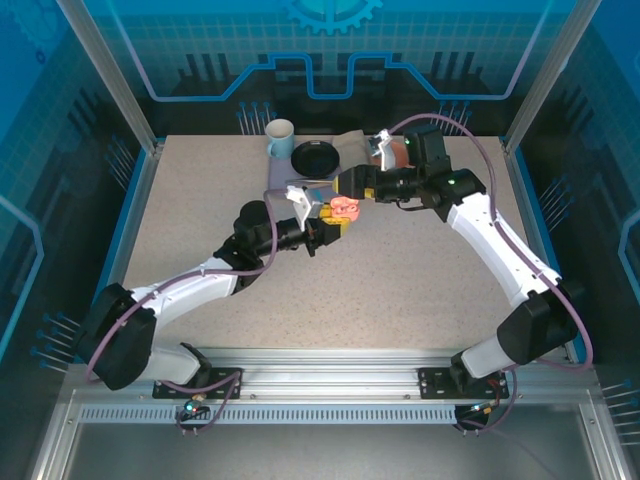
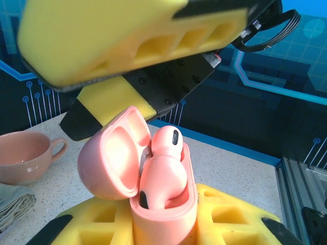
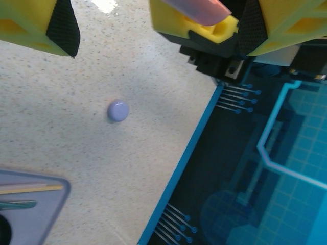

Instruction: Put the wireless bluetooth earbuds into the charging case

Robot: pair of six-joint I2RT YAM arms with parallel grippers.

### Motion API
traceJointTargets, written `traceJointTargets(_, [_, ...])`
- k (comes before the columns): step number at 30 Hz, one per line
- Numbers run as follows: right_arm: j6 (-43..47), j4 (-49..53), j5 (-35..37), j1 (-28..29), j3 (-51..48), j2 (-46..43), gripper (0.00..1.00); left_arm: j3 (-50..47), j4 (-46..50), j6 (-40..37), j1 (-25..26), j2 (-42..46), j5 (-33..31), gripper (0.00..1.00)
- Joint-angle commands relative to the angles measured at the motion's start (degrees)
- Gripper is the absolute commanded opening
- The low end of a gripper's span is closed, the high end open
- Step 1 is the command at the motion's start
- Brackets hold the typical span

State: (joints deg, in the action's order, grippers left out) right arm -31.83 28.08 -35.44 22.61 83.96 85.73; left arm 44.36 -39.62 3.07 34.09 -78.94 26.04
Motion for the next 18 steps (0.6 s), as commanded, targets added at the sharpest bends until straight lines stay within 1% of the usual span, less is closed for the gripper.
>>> traceJointTargets(1, [-4.5, -4.8, -6.4, 1.0, -1.6, -1.7, 0.83, 2.5, -3.1, 0.4, 0.3, -1.4, 1.6, 0.00])
traceJointTargets(7, [-5.9, -4.3, -9.1, 2.5, -4.6, -6.9, 0.79, 2.5, -3.4, 0.3, 0.2, -3.0, -1.8, 0.00])
traceJointTargets(13, [-7.3, -3.6, -7.1, 2.8, -8.0, -14.1, 0.79, 2.7, -4.5, 1.6, 0.0, -5.3, -2.7, 0.00])
traceJointTargets(18, [-7.5, -2.6, -6.6, 1.6, -9.6, -17.4, 0.80, 2.2, -6.1, 3.3, -0.4, -6.5, -4.0, 0.00])
